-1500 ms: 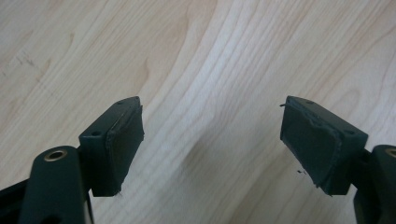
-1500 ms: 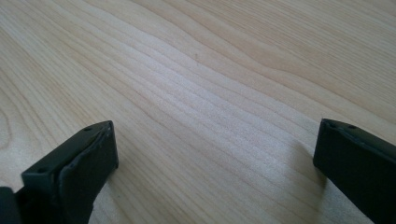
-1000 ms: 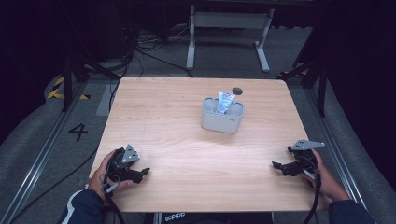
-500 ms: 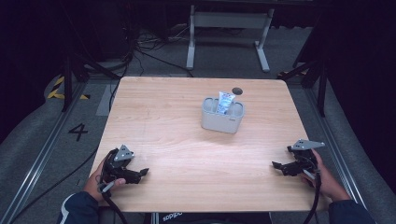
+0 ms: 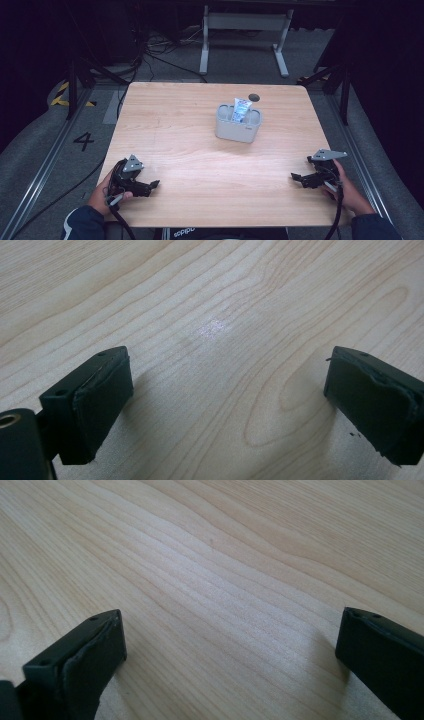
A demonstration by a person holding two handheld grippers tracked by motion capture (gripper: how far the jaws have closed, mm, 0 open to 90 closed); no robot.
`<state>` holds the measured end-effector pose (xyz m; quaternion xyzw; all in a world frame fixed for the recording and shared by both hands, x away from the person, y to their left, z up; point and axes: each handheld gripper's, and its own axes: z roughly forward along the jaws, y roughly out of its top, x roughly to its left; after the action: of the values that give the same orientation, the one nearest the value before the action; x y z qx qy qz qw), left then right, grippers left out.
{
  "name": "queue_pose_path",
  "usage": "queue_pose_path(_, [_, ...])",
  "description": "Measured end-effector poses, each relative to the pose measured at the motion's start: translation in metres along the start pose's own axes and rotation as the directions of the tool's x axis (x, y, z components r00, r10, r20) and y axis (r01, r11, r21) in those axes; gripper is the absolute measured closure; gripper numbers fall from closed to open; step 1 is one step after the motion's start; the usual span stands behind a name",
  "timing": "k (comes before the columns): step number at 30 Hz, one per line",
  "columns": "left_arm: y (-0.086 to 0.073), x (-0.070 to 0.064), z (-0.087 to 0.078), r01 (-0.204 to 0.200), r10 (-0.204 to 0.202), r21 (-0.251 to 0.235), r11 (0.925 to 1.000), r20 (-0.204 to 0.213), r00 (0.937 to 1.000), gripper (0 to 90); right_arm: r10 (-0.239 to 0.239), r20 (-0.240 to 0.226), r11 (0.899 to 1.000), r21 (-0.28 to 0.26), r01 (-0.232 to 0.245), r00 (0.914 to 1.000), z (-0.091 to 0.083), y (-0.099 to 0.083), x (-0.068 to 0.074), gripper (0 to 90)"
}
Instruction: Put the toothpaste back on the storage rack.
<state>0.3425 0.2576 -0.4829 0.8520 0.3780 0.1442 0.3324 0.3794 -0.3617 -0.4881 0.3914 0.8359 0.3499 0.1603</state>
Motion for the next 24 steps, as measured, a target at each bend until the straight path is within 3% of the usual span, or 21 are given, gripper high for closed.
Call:
queue_pose_path(16, [0.0009,0.0009,0.0002,-0.009,0.009,0.007,0.9999,-0.003,1.0,4.4,0.0,0.0,1.0,0.0,0.0,1.0,0.0,0.0,0.0,0.0])
queue_pose_path(24, [0.0016,0.0009,0.0013,0.009,-0.009,0.022,0.9997,-0.004,1.0,1.5,0.001,0.0,1.0,0.0,-0.001,1.0,0.0,0.0,0.0,0.0])
